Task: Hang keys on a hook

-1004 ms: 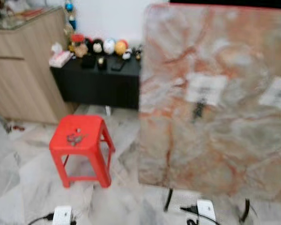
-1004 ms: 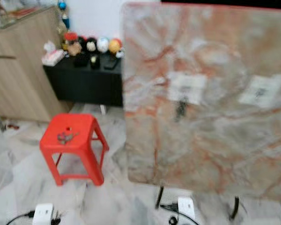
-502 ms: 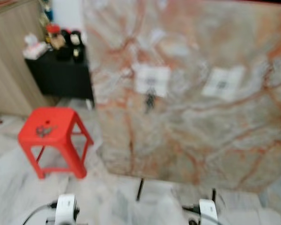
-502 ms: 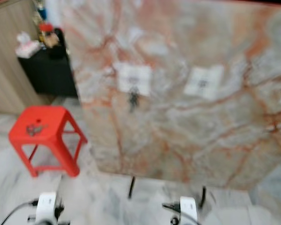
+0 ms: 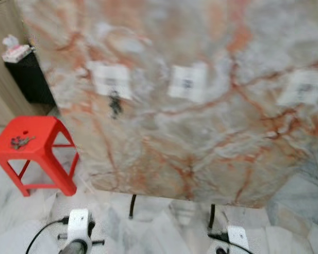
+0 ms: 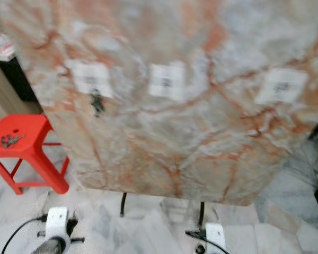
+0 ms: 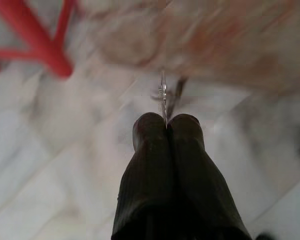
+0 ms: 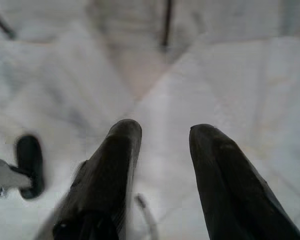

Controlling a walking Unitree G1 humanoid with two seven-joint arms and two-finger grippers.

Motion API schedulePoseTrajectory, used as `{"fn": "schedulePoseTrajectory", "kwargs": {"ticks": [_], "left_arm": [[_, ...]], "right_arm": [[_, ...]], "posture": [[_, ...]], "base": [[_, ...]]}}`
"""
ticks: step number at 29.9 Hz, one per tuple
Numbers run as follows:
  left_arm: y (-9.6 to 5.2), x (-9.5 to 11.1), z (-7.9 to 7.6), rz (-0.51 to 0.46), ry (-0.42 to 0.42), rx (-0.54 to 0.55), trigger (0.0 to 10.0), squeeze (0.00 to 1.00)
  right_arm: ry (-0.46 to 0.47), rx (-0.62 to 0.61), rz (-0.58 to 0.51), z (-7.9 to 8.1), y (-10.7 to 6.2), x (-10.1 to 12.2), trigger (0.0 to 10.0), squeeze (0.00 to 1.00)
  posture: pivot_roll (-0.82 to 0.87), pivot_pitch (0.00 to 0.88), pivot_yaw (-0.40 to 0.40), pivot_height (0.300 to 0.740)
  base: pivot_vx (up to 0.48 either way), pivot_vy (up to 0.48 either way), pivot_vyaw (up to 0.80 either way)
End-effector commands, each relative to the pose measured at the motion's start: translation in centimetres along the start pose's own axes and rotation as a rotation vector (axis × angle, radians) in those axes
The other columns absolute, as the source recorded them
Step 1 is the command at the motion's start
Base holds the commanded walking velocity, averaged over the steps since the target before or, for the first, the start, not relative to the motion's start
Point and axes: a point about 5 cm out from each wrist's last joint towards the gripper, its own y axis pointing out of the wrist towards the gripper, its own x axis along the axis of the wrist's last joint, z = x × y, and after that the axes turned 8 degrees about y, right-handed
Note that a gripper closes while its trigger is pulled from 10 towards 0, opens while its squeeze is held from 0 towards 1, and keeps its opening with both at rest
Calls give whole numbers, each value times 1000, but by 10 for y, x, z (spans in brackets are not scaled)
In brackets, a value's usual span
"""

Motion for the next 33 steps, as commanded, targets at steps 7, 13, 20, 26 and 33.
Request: {"fn": "schedulePoseTrajectory", "kwargs": {"ticks": [7, 13, 20, 26, 33], "left_arm": [[9, 36, 12, -147, 24, 34, 10000, 0], [11, 90, 18, -403, 50, 68, 10000, 0], [-2, 148, 27, -666, 102, 103, 10000, 0], [-11, 182, 22, -778, 150, 31, 10000, 0], [-21, 199, 14, -807, 206, -100, 10000, 0]], "right_arm": [[0, 19, 2, 7, 1, -1, 10000, 0], [3, 18, 3, 6, 0, -3, 10000, 0], [2, 17, 0, 5, 0, -3, 10000, 0], [-3, 18, -4, 5, 0, -2, 10000, 0], [9, 24, -17, 7, 0, 0, 10000, 0]], "posture": [[114, 55, -47, 740], [117, 56, -51, 740], [122, 51, -55, 740], [123, 47, -56, 740], [119, 50, -50, 740]], "base": [[0, -281, 0], [0, 0, 0], [0, 0, 0], [0, 0, 0], [0, 0, 0]]}}
